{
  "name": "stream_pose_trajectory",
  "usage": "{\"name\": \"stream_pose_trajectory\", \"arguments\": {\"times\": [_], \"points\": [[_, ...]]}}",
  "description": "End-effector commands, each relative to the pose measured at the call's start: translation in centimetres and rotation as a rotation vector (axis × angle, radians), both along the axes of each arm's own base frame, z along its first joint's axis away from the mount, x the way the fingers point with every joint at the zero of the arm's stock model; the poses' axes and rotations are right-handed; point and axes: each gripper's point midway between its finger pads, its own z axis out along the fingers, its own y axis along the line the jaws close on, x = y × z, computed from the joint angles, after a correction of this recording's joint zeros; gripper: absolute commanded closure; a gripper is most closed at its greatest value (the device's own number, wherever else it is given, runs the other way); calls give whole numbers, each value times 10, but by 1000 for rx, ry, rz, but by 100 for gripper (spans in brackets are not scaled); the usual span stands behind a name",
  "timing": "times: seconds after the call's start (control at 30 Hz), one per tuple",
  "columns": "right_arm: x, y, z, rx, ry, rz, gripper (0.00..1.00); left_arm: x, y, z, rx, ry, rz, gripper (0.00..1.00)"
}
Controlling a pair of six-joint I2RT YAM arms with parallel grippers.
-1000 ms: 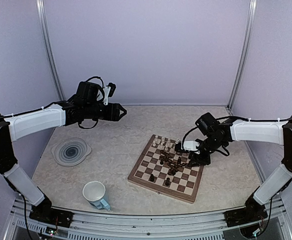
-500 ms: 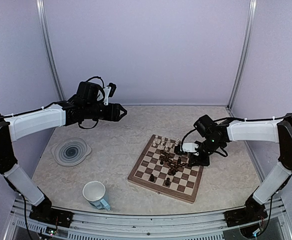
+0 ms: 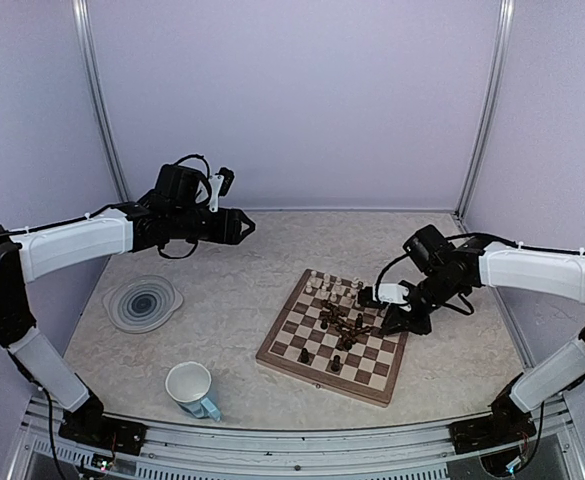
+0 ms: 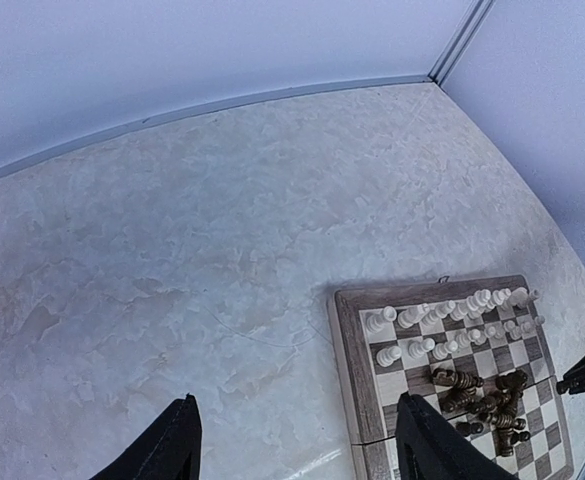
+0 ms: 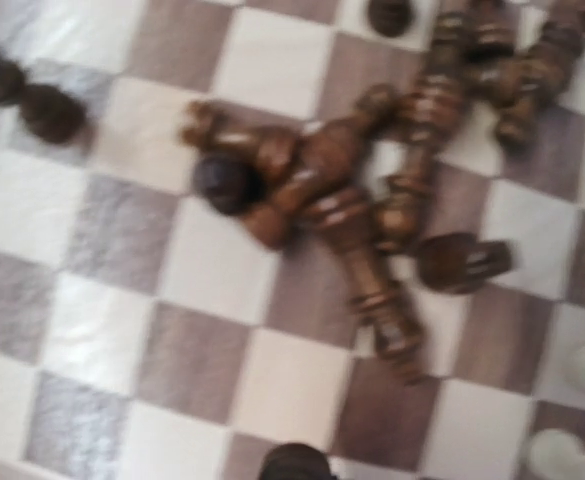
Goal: Set up the chess pieces on the board
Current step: Place the pawn at a7.
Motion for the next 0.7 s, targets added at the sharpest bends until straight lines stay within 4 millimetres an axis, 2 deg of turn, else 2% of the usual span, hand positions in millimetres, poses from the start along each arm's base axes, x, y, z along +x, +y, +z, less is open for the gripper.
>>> {"name": "stream_pose_trajectory", "arguments": {"times": [0.0, 0.17, 0.37, 0.67], "points": [[-35, 0, -6, 13, 103, 73, 94, 3, -7, 9, -4, -17, -21, 34], [-56, 4, -4, 19, 128, 126, 94, 3, -6, 9, -2, -18, -17, 34], [-74, 3, -17, -27, 150, 175, 93, 4, -6, 9, 3, -19, -14, 34], [-79, 6, -27, -54, 160, 202, 93, 5, -5, 7, 9, -19, -12, 34]]}}
